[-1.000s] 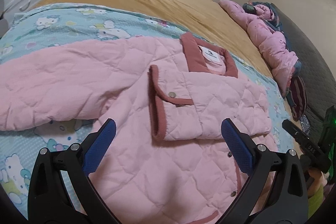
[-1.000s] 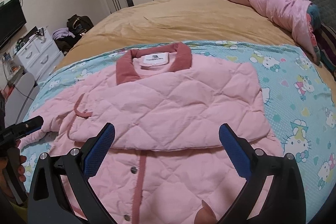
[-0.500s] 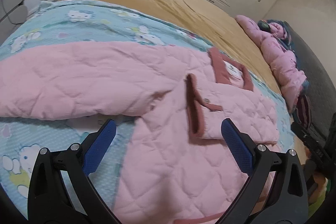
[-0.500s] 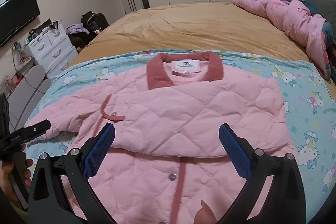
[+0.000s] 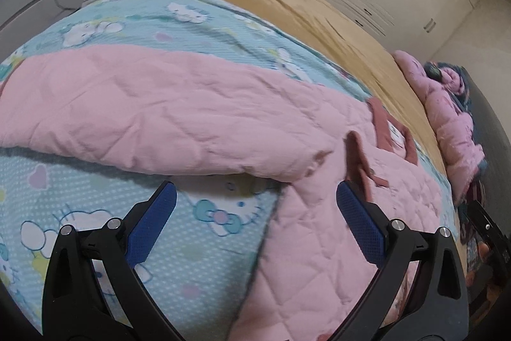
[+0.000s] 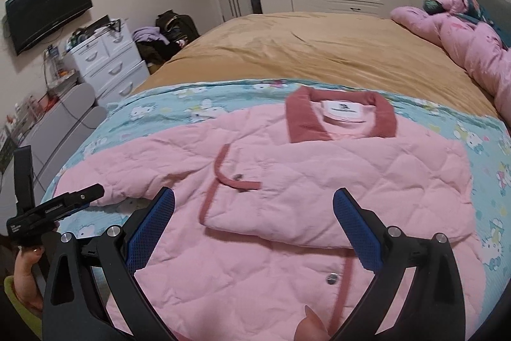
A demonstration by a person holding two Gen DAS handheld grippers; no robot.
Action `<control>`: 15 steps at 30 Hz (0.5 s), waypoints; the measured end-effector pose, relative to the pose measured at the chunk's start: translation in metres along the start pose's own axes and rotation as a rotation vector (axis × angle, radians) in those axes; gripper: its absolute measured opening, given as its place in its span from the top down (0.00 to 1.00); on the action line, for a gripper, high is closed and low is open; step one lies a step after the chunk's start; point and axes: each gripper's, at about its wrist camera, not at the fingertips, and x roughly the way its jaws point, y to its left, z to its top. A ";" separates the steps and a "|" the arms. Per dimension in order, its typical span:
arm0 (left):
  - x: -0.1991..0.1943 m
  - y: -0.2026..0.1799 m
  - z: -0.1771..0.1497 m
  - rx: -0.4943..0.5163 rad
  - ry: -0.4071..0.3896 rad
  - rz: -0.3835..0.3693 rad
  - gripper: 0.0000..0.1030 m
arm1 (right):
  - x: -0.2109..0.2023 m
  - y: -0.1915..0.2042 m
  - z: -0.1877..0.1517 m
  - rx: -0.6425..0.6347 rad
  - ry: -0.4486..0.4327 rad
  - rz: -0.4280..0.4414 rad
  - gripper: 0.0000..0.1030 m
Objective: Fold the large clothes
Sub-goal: 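Move the left tool over to the other jacket sleeve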
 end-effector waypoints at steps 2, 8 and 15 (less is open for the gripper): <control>0.000 0.010 0.000 -0.023 -0.002 0.009 0.09 | 0.004 0.009 0.000 -0.003 0.002 0.017 0.04; -0.006 0.041 0.001 -0.075 -0.039 0.078 0.09 | 0.023 0.043 -0.001 -0.049 0.033 0.056 0.04; -0.007 0.073 0.003 -0.117 -0.064 0.120 0.09 | 0.042 0.073 -0.005 -0.101 0.065 0.084 0.04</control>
